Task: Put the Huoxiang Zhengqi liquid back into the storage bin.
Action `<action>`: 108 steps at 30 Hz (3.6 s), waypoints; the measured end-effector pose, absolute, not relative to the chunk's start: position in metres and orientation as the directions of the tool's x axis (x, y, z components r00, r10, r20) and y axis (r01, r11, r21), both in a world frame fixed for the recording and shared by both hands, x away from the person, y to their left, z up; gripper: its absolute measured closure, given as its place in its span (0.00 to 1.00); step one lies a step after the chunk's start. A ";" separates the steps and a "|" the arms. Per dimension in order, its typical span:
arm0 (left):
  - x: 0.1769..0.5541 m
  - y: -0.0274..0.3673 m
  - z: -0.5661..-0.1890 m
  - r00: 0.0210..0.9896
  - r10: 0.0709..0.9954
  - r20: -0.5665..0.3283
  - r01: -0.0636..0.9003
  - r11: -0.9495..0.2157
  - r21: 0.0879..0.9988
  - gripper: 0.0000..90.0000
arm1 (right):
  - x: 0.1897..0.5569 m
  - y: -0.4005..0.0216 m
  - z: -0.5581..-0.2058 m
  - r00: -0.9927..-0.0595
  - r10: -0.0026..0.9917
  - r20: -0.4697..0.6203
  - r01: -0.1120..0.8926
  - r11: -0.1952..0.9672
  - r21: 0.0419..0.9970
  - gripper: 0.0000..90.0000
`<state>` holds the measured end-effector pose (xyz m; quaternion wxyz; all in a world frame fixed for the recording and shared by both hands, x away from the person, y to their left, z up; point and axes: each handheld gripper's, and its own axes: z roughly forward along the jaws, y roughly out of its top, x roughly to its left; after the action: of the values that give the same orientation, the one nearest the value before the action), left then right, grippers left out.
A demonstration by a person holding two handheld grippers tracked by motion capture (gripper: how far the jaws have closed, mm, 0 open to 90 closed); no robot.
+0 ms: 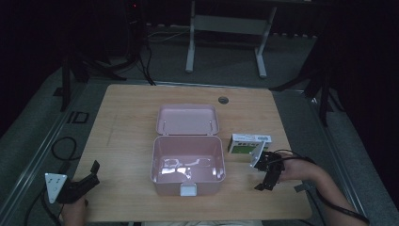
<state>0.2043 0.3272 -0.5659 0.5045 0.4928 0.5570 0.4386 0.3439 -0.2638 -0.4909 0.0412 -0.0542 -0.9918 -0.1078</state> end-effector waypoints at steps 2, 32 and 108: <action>0.204 0.327 -0.566 -0.005 0.992 -0.129 0.106 0.129 0.986 0.00 | 0.345 -0.264 -0.488 -0.992 0.093 0.087 0.110 0.970 0.217 0.15; 0.204 0.327 -0.566 0.000 0.992 -0.130 0.105 0.129 0.986 0.00 | 0.388 -0.269 -0.421 -0.996 0.090 -0.016 0.080 0.938 0.337 0.19; 0.205 0.327 -0.566 0.010 0.992 -0.123 0.111 0.121 0.986 0.00 | 0.429 -0.234 -0.460 -0.998 0.062 0.032 0.064 0.996 0.064 0.68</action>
<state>0.2046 0.3270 -0.5658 0.5055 0.4996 0.5522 0.4358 0.4291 -0.2335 -0.4601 0.0152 -0.0316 -0.9989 -0.0323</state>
